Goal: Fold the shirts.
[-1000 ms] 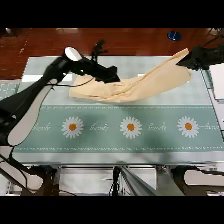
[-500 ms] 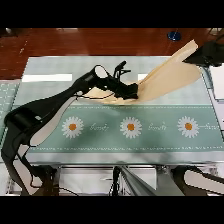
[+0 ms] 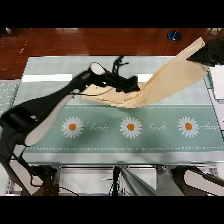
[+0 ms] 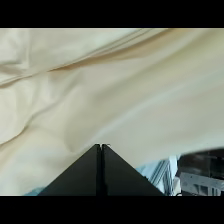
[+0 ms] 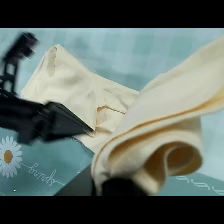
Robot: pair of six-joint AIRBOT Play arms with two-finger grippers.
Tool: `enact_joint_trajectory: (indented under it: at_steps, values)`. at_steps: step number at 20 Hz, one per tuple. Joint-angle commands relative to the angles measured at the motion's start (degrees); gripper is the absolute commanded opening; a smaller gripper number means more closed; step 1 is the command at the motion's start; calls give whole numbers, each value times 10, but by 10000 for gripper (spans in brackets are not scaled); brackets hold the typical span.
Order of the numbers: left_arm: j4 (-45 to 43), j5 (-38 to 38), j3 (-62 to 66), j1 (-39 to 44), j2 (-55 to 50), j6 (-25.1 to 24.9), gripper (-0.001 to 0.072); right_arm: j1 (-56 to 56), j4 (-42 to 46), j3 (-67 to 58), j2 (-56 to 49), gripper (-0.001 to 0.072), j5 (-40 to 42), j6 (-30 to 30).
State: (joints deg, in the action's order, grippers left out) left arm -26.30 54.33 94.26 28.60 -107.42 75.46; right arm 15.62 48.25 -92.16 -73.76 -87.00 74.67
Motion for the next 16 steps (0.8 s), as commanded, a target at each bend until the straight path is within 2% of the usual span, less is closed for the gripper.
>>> enact_joint_trajectory:
  at_steps: [1, 5, 10, 13, 16]
  values:
    - [5, 93, 0, -121, 76, -61, 30, -41, 21, 0, -1, 24, 13, 13]
    - [2, 173, 1, -297, 200, -83, 30, -143, 81, 0, -24, 24, 88, 58]
    - [2, 273, 0, -479, 324, -100, 31, -263, 80, 0, -99, 24, 220, 108]
    - [2, 315, 0, -534, 365, -104, 31, -329, 78, 0, -158, 24, 303, 136]
    - [2, 320, 0, -536, 384, -110, 31, -390, 71, 0, -222, 24, 402, 172]
